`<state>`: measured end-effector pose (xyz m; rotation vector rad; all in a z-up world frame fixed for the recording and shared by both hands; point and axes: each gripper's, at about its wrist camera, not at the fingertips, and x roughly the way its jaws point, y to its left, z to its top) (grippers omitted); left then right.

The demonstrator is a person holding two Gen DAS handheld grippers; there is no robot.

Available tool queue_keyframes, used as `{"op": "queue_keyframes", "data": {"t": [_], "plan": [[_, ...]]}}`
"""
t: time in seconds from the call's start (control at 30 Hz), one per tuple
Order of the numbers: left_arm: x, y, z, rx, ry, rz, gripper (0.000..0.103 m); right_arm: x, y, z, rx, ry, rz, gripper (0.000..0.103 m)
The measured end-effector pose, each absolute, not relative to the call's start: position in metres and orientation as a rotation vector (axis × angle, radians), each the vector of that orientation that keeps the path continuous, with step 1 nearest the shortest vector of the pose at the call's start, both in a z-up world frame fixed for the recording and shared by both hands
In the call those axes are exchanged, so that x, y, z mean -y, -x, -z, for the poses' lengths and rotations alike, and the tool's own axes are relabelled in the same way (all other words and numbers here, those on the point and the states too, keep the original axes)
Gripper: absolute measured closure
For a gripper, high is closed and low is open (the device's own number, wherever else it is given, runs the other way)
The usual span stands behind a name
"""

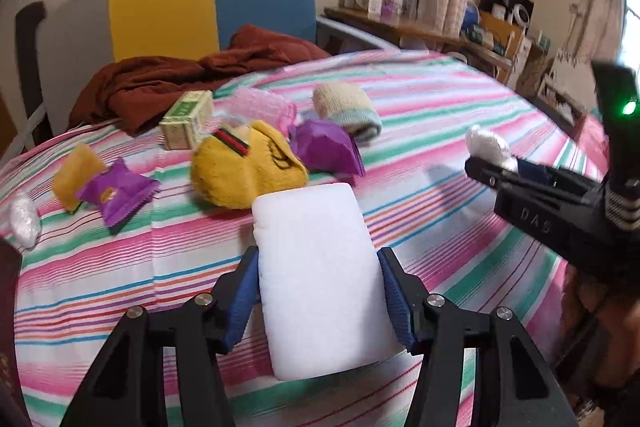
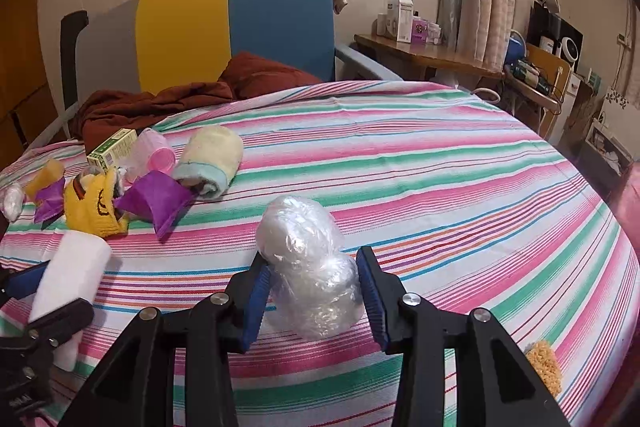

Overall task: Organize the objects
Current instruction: 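Carry the eraser with the left tool while the right tool carries the ball to the tray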

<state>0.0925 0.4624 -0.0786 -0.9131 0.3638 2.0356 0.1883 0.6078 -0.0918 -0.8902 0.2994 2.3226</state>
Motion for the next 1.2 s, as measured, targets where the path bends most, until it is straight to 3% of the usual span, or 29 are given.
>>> {"op": "queue_keyframes", "data": {"t": [0.37, 0.73, 1.2], "plan": [[-0.412, -0.106, 0.062, -0.292, 0.878, -2.024, 0.045, -0.583, -0.189, 0.08, -0.264, 0.916, -2.357, 0.06], [-0.342, -0.112, 0.032, -0.21, 0.834, -2.058, 0.045, -0.51, -0.182, 0.068, -0.373, 1.003, -2.525, 0.06], [-0.179, -0.054, -0.011, -0.001, 0.818, -2.315, 0.044, -0.352, -0.117, 0.025, -0.461, 1.128, -2.876, 0.06]]}}
